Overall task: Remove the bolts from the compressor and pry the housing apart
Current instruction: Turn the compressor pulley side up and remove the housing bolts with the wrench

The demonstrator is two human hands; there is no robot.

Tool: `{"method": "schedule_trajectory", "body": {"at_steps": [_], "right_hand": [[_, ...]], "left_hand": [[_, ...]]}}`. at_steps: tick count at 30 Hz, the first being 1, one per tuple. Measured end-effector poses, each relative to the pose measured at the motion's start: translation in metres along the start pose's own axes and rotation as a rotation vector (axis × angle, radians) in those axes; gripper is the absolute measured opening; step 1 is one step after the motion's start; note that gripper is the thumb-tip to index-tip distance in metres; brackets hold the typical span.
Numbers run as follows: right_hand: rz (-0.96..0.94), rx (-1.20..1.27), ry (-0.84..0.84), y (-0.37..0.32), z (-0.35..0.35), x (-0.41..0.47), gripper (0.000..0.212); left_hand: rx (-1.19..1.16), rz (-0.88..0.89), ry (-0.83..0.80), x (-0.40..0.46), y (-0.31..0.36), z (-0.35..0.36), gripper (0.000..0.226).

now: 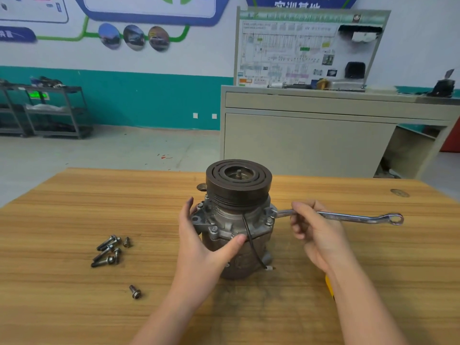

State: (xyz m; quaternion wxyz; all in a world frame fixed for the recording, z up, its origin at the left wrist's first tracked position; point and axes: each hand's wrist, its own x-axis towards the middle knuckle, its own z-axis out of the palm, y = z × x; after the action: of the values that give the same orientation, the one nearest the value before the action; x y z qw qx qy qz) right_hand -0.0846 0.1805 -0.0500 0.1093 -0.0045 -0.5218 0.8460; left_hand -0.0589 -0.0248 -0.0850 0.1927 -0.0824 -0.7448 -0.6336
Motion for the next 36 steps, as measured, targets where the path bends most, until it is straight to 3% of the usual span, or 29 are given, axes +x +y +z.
{"method": "schedule_trajectory", "body": {"at_steps": [3, 11, 18, 24, 27, 33, 36], "right_hand": [[-0.065, 0.083, 0.021, -0.004, -0.001, -0.002, 0.042], [-0.516, -0.474, 0.060, -0.004, 0.006, -0.017, 0.039], [-0.630, -0.736, -0.008, 0.001, 0.016, -0.030, 0.031], [-0.779, -0.983, 0.113, 0.006, 0.048, -0.051, 0.039], [-0.710, -0.990, 0.203, 0.020, 0.059, -0.063, 0.040], [-0.284, -0.598, 0.146, 0.022, 0.037, -0.058, 0.035], [-0.299, -0.401, 0.186, 0.012, 0.032, -0.051, 0.041]], "left_hand": [[-0.007, 0.002, -0.001, 0.000, 0.001, 0.000, 0.107], [-0.057, 0.024, -0.032, 0.000, -0.004, -0.001, 0.104], [-0.054, 0.040, -0.062, 0.002, -0.008, 0.000, 0.116], [-0.055, 0.039, -0.065, 0.000, -0.009, -0.001, 0.121], [-0.060, 0.021, -0.060, -0.002, -0.009, -0.002, 0.119], [-0.072, 0.007, -0.083, -0.002, -0.005, -0.003, 0.124], [-0.050, 0.020, -0.086, -0.001, -0.005, -0.003, 0.121]]}}
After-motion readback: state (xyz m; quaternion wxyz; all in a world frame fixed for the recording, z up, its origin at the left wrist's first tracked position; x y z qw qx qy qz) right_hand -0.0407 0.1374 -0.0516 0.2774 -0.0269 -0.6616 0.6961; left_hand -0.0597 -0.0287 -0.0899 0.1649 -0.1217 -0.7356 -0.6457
